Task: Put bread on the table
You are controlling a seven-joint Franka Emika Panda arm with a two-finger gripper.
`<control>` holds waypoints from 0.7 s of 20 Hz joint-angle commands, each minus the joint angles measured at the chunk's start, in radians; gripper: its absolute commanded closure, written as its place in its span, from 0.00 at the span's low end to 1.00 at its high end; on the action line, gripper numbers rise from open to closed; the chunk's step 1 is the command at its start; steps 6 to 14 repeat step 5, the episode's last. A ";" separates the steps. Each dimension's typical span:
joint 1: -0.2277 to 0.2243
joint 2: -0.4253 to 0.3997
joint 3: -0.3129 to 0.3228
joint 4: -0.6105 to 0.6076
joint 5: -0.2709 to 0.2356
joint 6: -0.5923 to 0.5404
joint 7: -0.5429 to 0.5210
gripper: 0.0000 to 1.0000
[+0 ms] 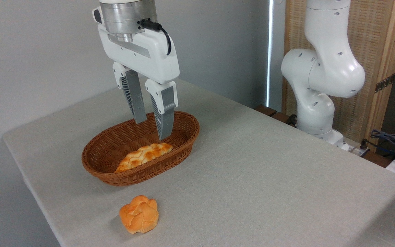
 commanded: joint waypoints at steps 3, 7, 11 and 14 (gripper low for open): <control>-0.022 -0.008 0.020 0.005 0.013 -0.043 0.012 0.00; -0.022 -0.008 0.020 0.005 0.013 -0.052 0.027 0.00; -0.022 -0.008 0.020 0.005 0.013 -0.052 0.027 0.00; -0.022 -0.008 0.020 0.005 0.013 -0.052 0.027 0.00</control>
